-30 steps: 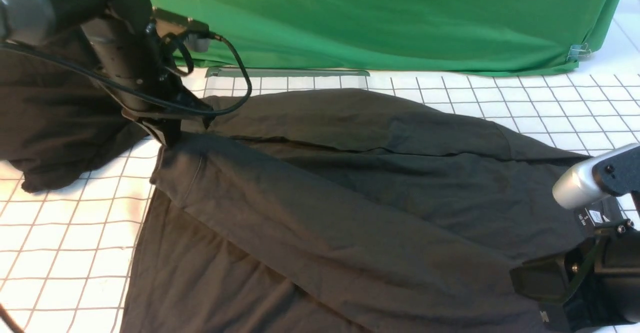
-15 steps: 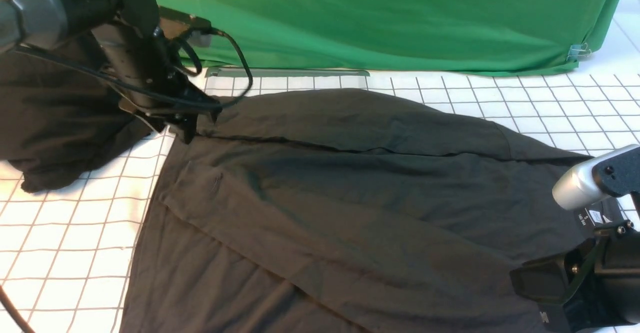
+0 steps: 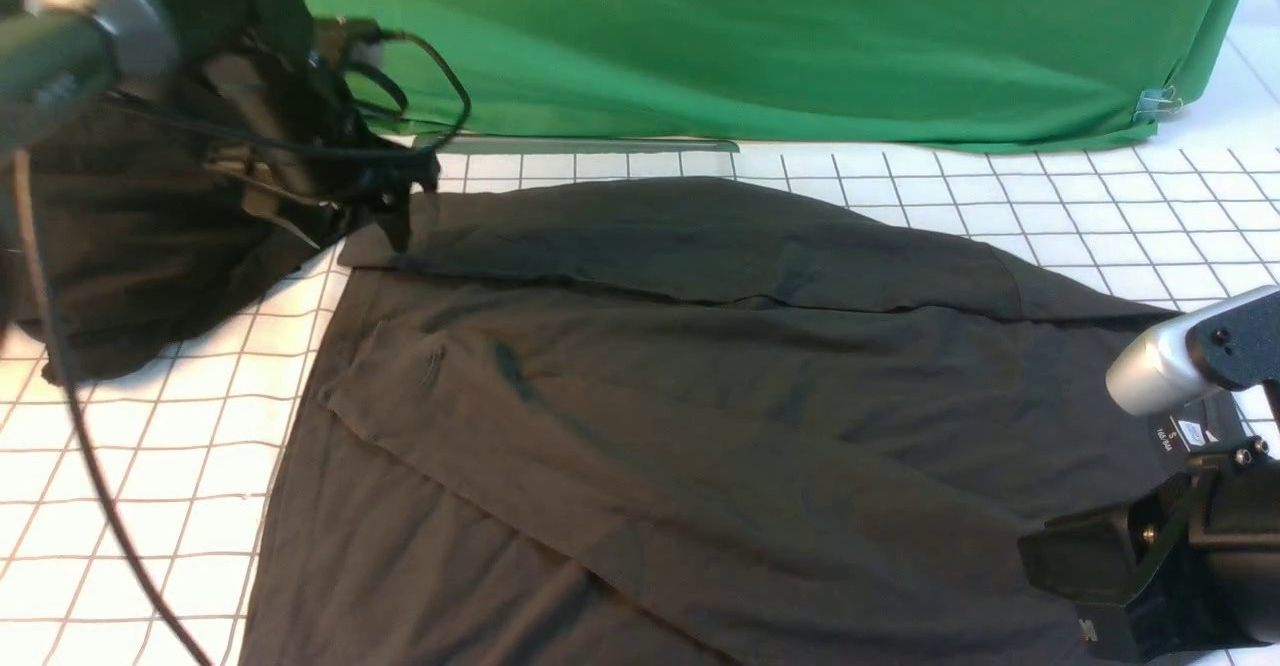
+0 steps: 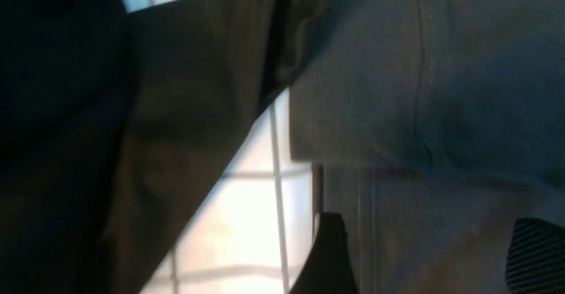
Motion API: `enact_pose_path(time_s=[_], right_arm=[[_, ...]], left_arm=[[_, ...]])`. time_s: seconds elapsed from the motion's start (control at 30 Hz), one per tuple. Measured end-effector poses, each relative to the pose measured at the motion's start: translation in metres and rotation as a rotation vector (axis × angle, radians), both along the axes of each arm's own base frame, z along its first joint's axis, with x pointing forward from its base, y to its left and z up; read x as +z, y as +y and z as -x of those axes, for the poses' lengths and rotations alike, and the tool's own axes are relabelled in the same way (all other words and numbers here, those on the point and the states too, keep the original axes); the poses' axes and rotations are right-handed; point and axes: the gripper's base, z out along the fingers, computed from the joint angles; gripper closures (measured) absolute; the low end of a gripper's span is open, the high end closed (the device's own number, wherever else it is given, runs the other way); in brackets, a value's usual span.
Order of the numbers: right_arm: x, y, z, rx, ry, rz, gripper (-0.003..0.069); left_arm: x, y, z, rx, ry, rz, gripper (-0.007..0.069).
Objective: Fold a long-sleeved shirt over a white checkered tablecloth.
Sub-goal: 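Grab the top left corner of the dark shirt with the left gripper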
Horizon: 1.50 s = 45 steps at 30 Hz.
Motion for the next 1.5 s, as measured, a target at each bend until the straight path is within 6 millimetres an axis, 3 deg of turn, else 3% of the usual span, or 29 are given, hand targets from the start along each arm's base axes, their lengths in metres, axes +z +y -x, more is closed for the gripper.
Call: enact_pose_path(time_s=[0.33, 0.8, 0.9, 1.0, 1.07, 1.1, 1.2, 1.37, 1.5], right_arm=[[0.0, 0.0, 0.0, 0.0, 0.001, 0.0, 0.0522], [-0.001, 0.0, 0.001, 0.004, 0.01, 0.003, 0.0519], [0.0, 0.0, 0.0, 0.002, 0.006, 0.003, 0.0517], [0.0, 0.0, 0.001, 0.002, 0.006, 0.002, 0.0515], [0.0, 0.0, 0.001, 0.002, 0.006, 0.002, 0.0514], [0.0, 0.0, 0.001, 0.002, 0.006, 0.002, 0.0514], [0.0, 0.0, 0.001, 0.001, 0.007, 0.001, 0.0512], [0.0, 0.0, 0.001, -0.001, 0.008, 0.0, 0.0512], [0.0, 0.0, 0.001, -0.001, 0.008, 0.0, 0.0512]], left_arm=[[-0.039, 0.0, -0.027, 0.096, -0.076, 0.038, 0.0132], [-0.04, 0.009, -0.029, 0.154, -0.086, -0.026, 0.0141], [-0.041, 0.009, -0.03, 0.126, -0.084, -0.003, 0.0218], [-0.041, 0.007, -0.03, 0.095, -0.082, 0.006, 0.0355], [-0.04, 0.006, -0.03, 0.065, -0.08, -0.001, 0.0515], [-0.038, 0.006, -0.029, 0.052, -0.08, -0.006, 0.0545], [-0.032, 0.006, -0.027, 0.039, -0.075, -0.009, 0.0547], [0.0, 0.007, -0.023, 0.024, -0.121, -0.012, 0.0547], [0.002, 0.007, -0.022, -0.008, -0.112, -0.03, 0.0501]])
